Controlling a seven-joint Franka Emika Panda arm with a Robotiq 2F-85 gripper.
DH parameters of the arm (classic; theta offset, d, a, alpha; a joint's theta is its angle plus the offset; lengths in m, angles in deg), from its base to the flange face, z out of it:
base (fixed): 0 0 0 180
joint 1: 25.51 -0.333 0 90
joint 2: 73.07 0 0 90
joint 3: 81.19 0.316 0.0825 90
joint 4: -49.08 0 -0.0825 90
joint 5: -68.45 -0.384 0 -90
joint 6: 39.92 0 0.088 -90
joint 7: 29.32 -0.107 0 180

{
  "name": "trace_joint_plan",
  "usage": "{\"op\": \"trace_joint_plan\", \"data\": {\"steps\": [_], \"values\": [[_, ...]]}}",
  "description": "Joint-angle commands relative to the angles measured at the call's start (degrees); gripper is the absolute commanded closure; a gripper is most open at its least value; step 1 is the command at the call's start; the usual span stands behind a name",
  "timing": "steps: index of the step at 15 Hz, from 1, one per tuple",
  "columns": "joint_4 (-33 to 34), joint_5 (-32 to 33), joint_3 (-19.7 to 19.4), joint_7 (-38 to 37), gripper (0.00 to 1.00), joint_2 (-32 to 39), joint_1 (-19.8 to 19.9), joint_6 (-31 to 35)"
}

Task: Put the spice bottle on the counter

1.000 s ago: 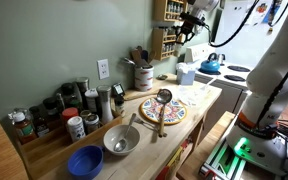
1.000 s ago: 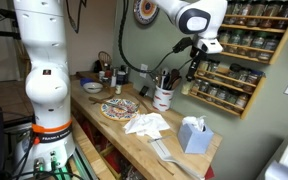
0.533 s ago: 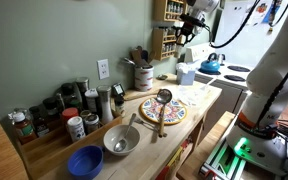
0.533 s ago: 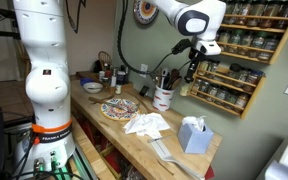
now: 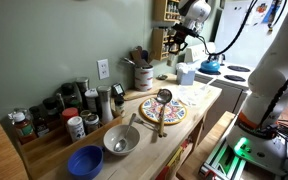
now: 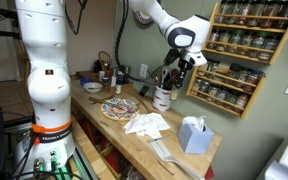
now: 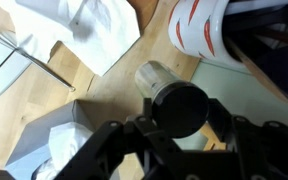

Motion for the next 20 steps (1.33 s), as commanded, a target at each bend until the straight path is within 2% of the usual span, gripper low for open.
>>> {"op": "trace_joint_plan", "data": {"steps": [1, 8, 20], "values": [[-5.5, -5.0, 0.5, 7.4, 0.68, 0.0, -1.3, 6.0], [-5.7, -4.4, 2.7, 12.5, 0.68, 6.8, -3.2, 11.0], [-5.0, -3.2, 4.0, 13.9, 0.68, 15.0, -3.6, 22.6]]}}
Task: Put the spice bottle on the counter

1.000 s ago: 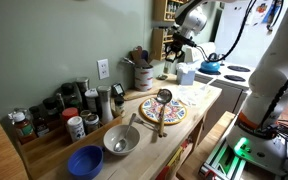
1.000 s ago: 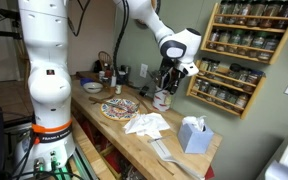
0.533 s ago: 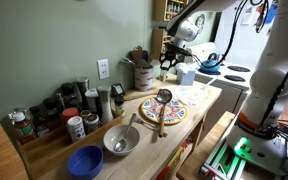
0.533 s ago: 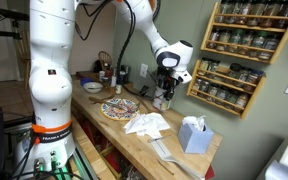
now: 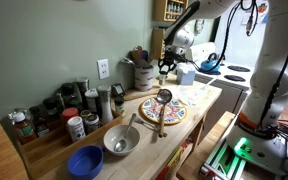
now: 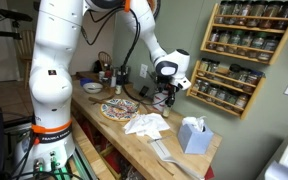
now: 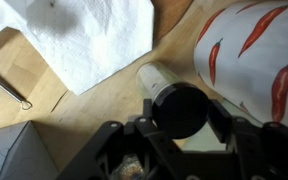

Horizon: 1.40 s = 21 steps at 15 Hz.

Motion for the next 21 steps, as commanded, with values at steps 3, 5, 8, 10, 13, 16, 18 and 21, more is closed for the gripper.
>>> {"op": "trace_joint_plan", "data": {"steps": [3, 5, 8, 10, 13, 16, 18, 21], "values": [[1.7, -0.5, 0.4, 1.9, 0.68, 2.9, 0.6, 2.1], [2.2, -0.2, 0.4, 1.9, 0.68, 3.6, 0.6, 1.9], [2.6, 0.4, 0.1, 1.7, 0.17, 4.3, 0.7, 1.1], [3.0, 0.0, 0.2, 2.1, 0.05, 4.1, 1.1, 0.0], [3.3, -1.5, 0.4, 4.0, 0.0, 2.5, 2.3, -2.6], [3.2, -0.3, -0.8, 7.0, 0.0, -1.1, 3.9, -9.9], [3.1, -1.9, -1.1, 14.8, 0.0, -5.6, 5.8, -17.9], [4.4, 3.0, -3.4, 21.3, 0.0, -11.4, 6.4, -30.3]]}}
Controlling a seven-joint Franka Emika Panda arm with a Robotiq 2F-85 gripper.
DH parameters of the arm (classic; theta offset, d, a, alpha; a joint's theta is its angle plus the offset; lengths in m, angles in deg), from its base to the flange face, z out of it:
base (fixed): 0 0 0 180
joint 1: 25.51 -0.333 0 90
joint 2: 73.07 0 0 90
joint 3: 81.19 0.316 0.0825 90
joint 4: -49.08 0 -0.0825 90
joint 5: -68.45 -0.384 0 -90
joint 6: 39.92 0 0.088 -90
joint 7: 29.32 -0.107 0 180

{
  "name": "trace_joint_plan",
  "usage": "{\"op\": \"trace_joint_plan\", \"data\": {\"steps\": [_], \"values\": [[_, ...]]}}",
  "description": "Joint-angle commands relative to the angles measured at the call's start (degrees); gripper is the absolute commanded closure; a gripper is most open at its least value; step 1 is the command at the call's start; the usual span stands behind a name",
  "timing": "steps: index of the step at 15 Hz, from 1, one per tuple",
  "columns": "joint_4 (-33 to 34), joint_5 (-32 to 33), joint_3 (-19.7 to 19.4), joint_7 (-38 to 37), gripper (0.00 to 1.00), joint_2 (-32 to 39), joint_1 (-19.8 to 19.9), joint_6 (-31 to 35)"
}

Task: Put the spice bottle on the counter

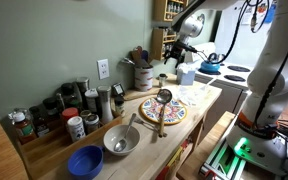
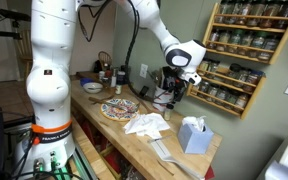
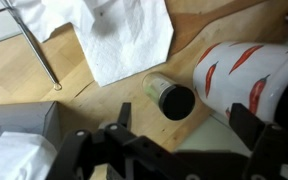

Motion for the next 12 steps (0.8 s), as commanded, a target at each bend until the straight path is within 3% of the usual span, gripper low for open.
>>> {"op": "trace_joint_plan", "data": {"steps": [1, 6, 8, 9, 12], "values": [[0.2, 6.4, -2.4, 5.3, 0.0, -8.0, 0.7, -13.6], [4.5, 22.2, -3.2, 8.5, 0.0, -14.9, 0.0, -28.2], [6.1, 27.3, -2.9, 10.7, 0.0, -16.8, -0.4, -30.1], [5.2, 23.3, -3.6, 9.0, 0.0, -15.7, -0.5, -28.1], [6.3, 25.9, -3.5, 9.9, 0.0, -16.9, -0.8, -29.2]]}}
